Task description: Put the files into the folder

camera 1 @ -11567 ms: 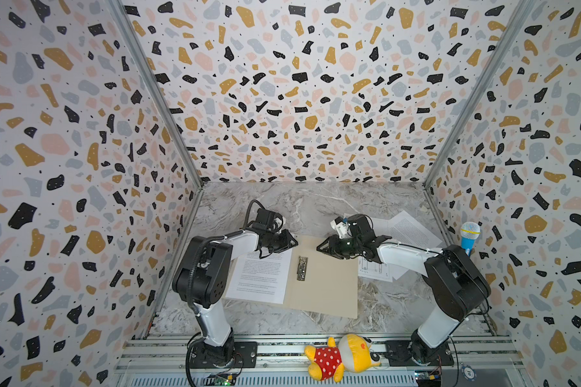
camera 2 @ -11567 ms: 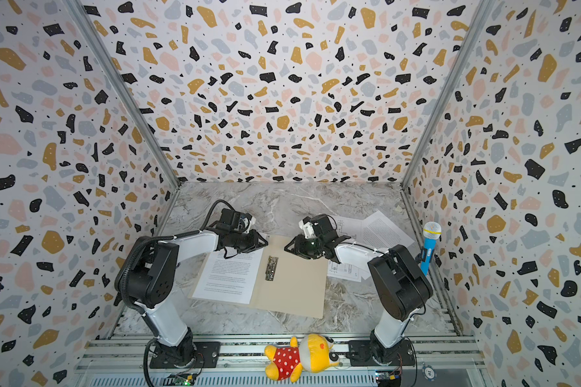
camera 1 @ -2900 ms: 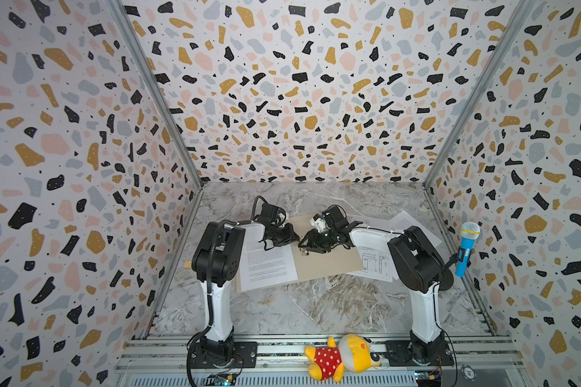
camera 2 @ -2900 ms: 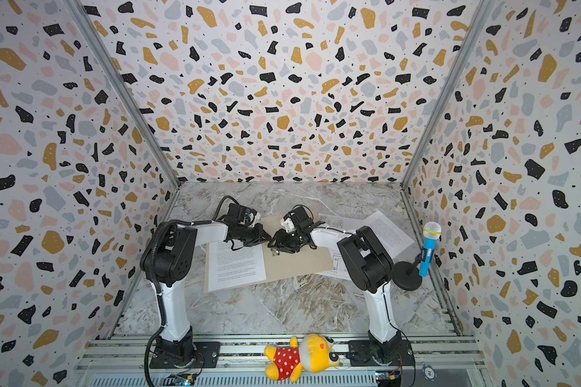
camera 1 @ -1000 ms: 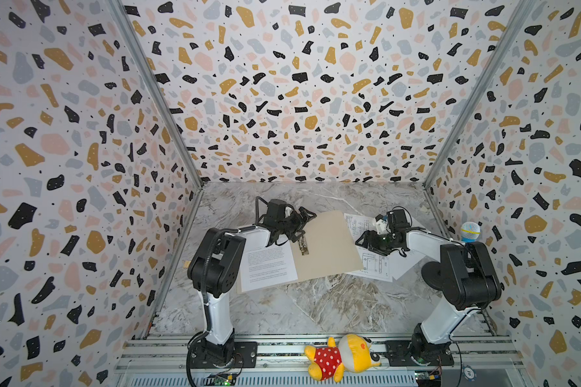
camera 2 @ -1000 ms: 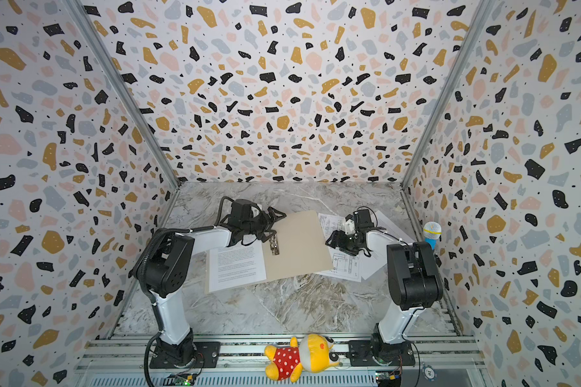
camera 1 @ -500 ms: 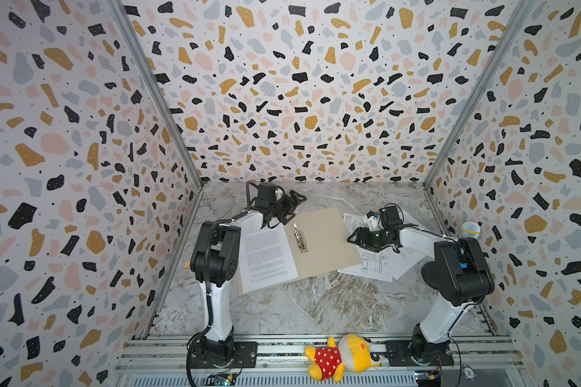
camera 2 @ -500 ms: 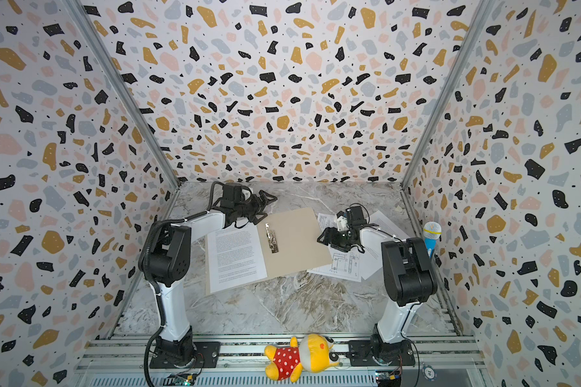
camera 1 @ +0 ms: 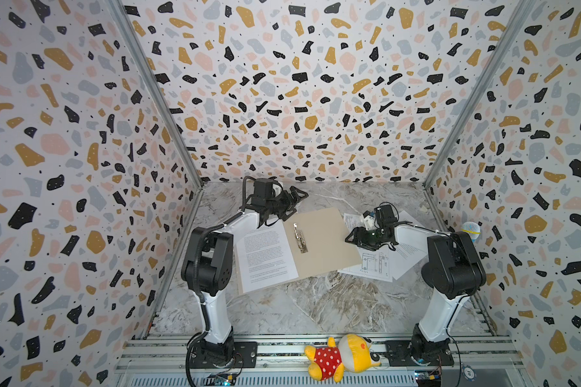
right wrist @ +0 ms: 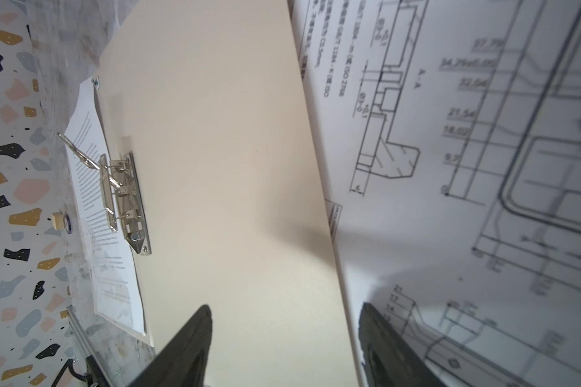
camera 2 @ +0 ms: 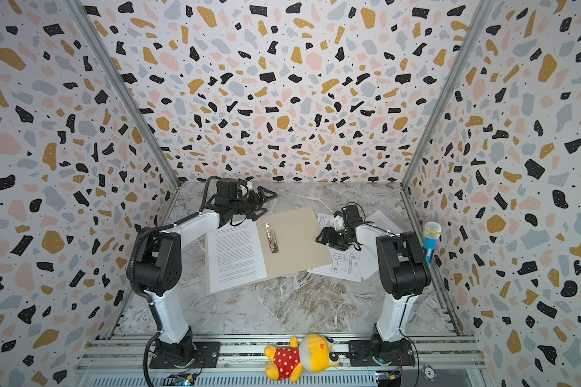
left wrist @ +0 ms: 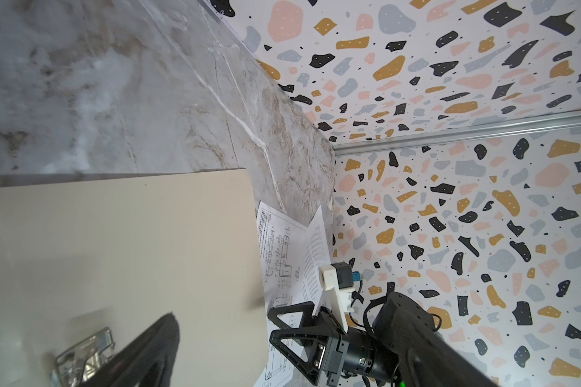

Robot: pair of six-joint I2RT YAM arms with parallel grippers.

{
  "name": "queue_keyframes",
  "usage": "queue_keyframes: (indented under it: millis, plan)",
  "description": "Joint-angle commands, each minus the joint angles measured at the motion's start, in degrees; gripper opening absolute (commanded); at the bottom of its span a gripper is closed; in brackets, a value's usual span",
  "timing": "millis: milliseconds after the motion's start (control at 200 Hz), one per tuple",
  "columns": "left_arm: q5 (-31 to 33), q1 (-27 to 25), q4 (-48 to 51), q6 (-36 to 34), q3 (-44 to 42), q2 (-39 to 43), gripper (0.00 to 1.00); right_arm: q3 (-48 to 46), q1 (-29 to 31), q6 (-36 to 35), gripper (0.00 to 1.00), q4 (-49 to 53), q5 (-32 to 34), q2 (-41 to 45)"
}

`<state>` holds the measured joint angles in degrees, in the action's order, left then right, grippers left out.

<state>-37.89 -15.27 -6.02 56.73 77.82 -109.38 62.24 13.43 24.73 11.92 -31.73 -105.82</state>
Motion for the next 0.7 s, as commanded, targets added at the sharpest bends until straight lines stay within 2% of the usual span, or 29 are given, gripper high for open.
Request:
queue_keyframes:
  millis: [0, 511, 696]
  plan:
    - [-1.2, 0.6, -0.2, -1.3, -1.7, 2.2, 1.0, 0.6, 1.7, -0.8, 0.69, 0.8, -2.3, 0.7]
    - [-1.0, 0.6, 1.5, -3.2, -2.7, 5.2, 1.0, -4.4, 8.0, 6.1, 0.63, -5.1, -8.3, 5.4]
    - [-0.2, -2.6, 1.9, -3.8, -2.1, 4.8, 0.99, -6.3, 7.6, 5.9, 0.64, -2.6, -3.6, 11.2]
